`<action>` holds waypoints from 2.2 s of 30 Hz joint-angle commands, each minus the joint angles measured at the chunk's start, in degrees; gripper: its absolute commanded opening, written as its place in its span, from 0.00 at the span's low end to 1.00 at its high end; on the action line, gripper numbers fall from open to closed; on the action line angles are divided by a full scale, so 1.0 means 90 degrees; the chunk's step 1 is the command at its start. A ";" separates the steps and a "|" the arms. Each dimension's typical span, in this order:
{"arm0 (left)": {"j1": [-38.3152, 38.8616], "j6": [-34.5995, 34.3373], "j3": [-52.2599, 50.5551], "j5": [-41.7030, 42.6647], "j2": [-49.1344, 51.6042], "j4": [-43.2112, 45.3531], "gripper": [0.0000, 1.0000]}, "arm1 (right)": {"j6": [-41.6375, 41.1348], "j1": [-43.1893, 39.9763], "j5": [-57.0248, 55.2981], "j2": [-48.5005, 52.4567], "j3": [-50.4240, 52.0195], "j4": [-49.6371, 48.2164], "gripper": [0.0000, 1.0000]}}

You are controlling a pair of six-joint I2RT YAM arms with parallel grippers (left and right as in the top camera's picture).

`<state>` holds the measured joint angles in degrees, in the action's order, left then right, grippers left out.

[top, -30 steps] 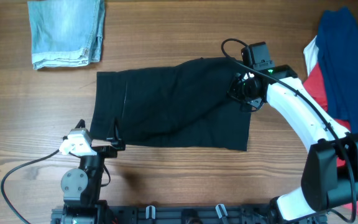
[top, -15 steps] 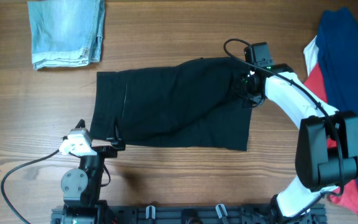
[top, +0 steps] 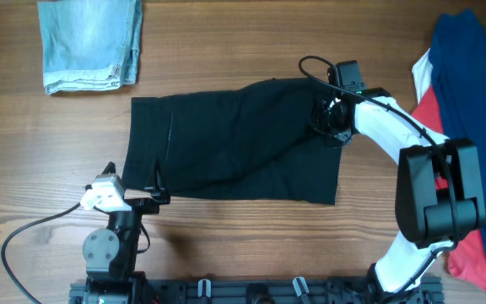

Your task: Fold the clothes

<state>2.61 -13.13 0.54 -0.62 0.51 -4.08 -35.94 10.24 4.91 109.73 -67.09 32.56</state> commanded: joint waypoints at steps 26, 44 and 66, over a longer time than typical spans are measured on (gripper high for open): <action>-0.0032 0.0104 -0.0024 -0.0058 -0.0039 -0.0002 1.00 | 0.1297 0.0005 0.1460 -0.3636 0.0121 0.2329 0.63; -0.0032 0.0104 -0.0024 -0.0061 -0.0039 -0.0002 1.00 | 0.2820 0.4153 -0.2157 -0.0692 0.0124 0.0476 0.88; -0.0032 0.0104 -0.0024 -0.0061 -0.0039 -0.0002 1.00 | 0.2472 0.4376 -0.2283 -0.0097 0.0121 -0.0563 0.04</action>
<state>2.61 -13.13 0.54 -0.60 0.47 -4.05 -12.49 49.36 -12.88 108.20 -66.06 28.18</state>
